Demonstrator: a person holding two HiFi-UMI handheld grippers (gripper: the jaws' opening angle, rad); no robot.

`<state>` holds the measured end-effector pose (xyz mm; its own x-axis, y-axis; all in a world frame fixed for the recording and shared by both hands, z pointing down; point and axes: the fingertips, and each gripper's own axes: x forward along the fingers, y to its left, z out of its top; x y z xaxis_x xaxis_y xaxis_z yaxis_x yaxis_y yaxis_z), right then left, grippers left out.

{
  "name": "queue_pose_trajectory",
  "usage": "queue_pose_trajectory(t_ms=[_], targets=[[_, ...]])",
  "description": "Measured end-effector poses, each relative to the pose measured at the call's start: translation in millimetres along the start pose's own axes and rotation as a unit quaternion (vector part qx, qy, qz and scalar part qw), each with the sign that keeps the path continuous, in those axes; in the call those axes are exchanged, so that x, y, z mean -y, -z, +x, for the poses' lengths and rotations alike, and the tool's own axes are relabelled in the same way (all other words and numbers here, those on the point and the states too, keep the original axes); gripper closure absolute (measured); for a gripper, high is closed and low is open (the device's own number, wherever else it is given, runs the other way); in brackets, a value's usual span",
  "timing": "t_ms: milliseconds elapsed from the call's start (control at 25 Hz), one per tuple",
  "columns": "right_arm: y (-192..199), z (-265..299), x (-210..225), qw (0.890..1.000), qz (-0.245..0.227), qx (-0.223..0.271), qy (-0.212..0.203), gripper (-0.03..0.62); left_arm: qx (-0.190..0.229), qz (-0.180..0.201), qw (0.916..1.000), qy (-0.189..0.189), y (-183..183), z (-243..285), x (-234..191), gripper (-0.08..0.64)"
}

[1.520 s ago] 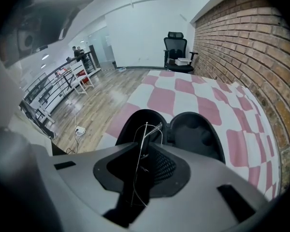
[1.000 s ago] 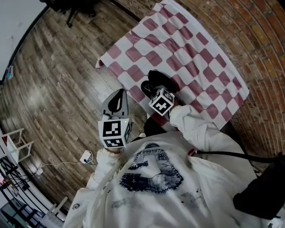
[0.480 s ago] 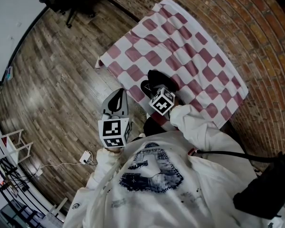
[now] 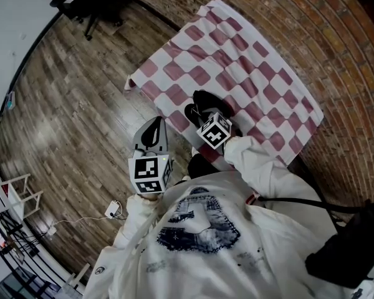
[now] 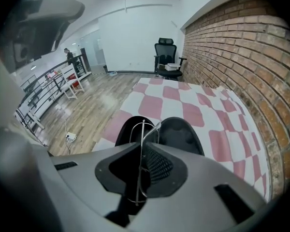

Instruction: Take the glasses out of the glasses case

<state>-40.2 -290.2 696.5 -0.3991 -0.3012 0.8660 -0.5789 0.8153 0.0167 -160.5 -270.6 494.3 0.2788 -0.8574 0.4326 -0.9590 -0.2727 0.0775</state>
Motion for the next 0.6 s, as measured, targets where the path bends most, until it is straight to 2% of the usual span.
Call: queue_pose_trajectory(t_ms=[600], targets=[[-10, -46, 7, 0.995, 0.038, 0.059, 0.071, 0.562, 0.019, 0.011, 0.9998, 0.004, 4, -48, -3, 0.551]])
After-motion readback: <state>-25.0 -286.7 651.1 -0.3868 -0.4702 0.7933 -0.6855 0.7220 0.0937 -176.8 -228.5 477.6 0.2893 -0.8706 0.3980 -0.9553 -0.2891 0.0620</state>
